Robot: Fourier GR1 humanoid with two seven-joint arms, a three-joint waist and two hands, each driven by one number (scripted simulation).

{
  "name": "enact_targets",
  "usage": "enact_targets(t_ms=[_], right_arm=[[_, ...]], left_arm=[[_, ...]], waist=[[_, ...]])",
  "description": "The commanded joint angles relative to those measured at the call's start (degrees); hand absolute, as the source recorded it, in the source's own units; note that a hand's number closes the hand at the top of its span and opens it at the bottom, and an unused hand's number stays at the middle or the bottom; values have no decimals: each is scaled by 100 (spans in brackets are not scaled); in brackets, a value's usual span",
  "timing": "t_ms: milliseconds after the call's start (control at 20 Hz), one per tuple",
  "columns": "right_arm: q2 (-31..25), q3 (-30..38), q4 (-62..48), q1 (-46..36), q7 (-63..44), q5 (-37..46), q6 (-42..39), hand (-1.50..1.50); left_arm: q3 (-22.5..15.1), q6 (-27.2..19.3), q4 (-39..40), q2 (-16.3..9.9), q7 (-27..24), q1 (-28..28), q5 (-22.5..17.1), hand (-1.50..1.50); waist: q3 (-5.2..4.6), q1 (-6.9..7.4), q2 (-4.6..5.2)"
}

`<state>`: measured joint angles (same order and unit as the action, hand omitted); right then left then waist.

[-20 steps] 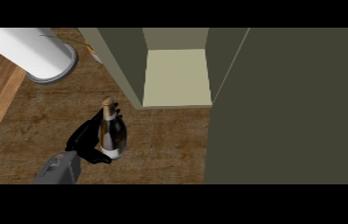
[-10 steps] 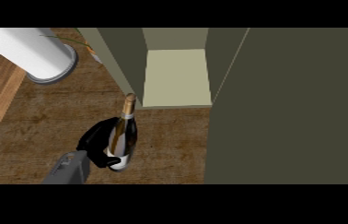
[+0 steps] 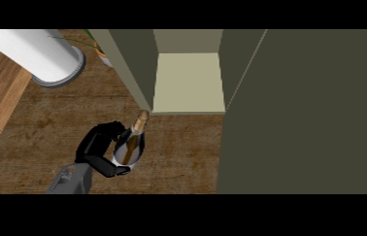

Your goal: Pick up the wine, place it into the cabinet and close the cabinet

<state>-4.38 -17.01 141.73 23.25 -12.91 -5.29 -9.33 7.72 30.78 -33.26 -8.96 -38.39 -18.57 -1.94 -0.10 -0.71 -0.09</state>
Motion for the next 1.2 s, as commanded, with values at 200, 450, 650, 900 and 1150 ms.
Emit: enact_targets(t_ms=[200, 450, 650, 900, 1150], right_arm=[[0, -173, 697, 70, -545, -55, 187, -150], [-98, -72, 1143, 263, -845, -299, 196, -150], [-117, -38, 767, 215, -479, -285, -2, -150], [-171, 592, 565, 43, -401, -755, -55, -150], [97, -44, 613, -132, -727, -200, 185, -150]], left_arm=[[311, -2161, -584, 120, -1025, 411, 304, 150], [-6, -2601, -1532, 358, -221, 634, 449, 150], [-207, -2927, -2166, 638, 448, 728, 485, 150], [-592, -3470, -2829, 885, 1563, 313, 574, 150], [-1182, -4065, -3068, 892, 2269, -82, 697, 150]], waist=[[7, 51, -7], [14, 70, -19], [13, 59, -9], [15, 57, -2], [8, 54, 4]])
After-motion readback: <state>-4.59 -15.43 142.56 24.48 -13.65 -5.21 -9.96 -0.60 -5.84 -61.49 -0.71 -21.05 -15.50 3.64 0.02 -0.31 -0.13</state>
